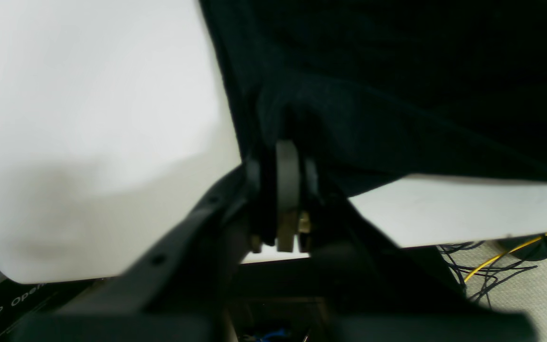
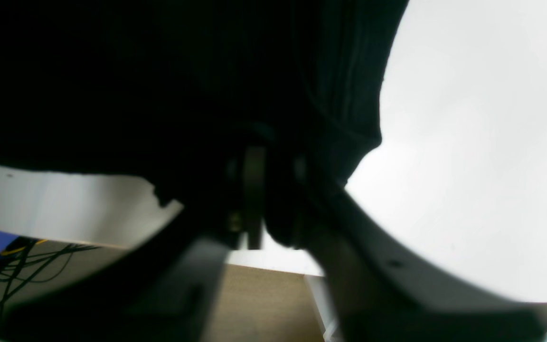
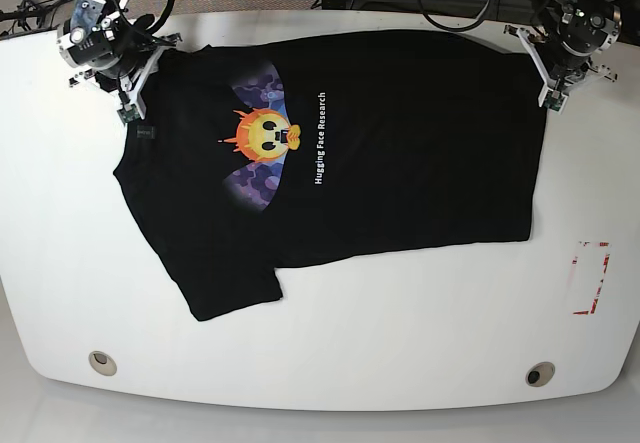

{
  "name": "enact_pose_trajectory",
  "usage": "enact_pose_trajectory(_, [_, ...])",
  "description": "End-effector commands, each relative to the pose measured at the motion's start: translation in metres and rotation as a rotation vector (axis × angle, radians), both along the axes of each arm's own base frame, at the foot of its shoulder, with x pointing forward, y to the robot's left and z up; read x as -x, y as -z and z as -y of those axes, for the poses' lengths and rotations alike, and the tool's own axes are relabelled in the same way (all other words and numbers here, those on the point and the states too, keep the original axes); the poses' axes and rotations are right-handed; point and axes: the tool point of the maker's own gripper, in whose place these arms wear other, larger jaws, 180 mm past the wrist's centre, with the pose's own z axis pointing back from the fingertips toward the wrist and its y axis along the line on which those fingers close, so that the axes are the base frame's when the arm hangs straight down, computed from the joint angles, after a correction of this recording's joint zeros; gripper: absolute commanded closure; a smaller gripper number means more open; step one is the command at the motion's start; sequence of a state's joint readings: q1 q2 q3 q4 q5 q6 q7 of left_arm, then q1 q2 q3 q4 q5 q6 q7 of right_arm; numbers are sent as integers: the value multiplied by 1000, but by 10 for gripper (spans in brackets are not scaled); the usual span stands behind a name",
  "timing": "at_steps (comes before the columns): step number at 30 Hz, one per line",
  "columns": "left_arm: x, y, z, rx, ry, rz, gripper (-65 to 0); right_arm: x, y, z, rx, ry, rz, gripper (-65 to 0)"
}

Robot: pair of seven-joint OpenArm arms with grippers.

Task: Fold the T-shirt properly
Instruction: 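Lay the shirt flat and open both grippers at the shoulders, then move both grippers along the shirt sides and grasp the hem corners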

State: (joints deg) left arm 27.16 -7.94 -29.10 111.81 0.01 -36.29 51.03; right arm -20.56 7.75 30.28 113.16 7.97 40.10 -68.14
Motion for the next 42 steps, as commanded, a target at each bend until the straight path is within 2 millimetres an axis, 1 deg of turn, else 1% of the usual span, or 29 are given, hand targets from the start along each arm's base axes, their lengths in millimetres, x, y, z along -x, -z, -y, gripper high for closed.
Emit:
enact_pose_trajectory(1, [-5,-7,-1,-11,15,24,-207,2,-11,18,10,66,41,-304])
enact_pose_trajectory(3, [-6,-7,0,-11,16,25,-281,4,-15,25,-17,115,71,-403])
enact_pose_trajectory(5, [-7,-8,1,-9,18,30,-371,3,-23,33,-49,156,115,-504])
enact_pose_trajectory(6, [-8,-9,1,-9,22,33,-400,0,-28,35,-67,169,141,-533])
enact_pose_trajectory(7, [-10,-10,2,-9,30,38,-415,-4,-32,37,-79,179,163,-545])
enact_pose_trajectory(8, [-16,-13,6,1,52,50,-432,-7,-38,43,-88,193,189,-547])
enact_pose_trajectory(10, [-24,-18,10,21,73,73,-433,-7,-42,50,-95,213,201,-536])
enact_pose_trajectory(12, [-29,-25,4,37,47,108,-426,-16,-50,53,-104,224,230,-526])
enact_pose_trajectory(13, [-32,-30,0,56,26,137,-422,-22,-53,54,-107,228,240,-523])
enact_pose_trajectory(16, [-48,-43,1,121,8,204,-421,-38,-63,61,-82,234,263,-525])
enact_pose_trajectory(18, [-60,-54,-2,144,-14,243,-421,-55,-71,63,-70,239,293,-525])
enact_pose_trajectory(22, [-69,-71,-25,127,-96,285,-421,-76,-71,69,-84,270,305,-525])
enact_pose_trajectory(24, [-84,-83,-29,121,-108,326,-421,-93,-69,73,-111,291,311,-525])
enact_pose_trajectory(26, [-92,-91,-30,120,-109,354,-421,-103,-62,75,-132,309,294,-525])
enact_pose_trajectory(28, [-95,-94,-32,114,-108,362,-421,-112,-55,78,-156,326,279,-525])
enact_pose_trajectory(29, [-97,-94,-32,116,-109,365,-421,-117,-56,82,-158,330,283,-525])
enact_pose_trajectory(31, [-107,-97,-36,110,-121,375,-421,-136,-53,84,-200,340,300,-525])
enact_pose_trajectory(33, [-116,-96,-37,103,-125,374,-421,-151,-48,79,-241,334,297,-525])
enact_pose_trajectory(38, [-130,-81,-52,93,-180,326,-421,-191,-40,66,-321,318,307,-525])
enact_pose_trajectory(42, [-145,-79,-56,119,-203,326,-421,-219,-32,58,-372,321,318,-525])
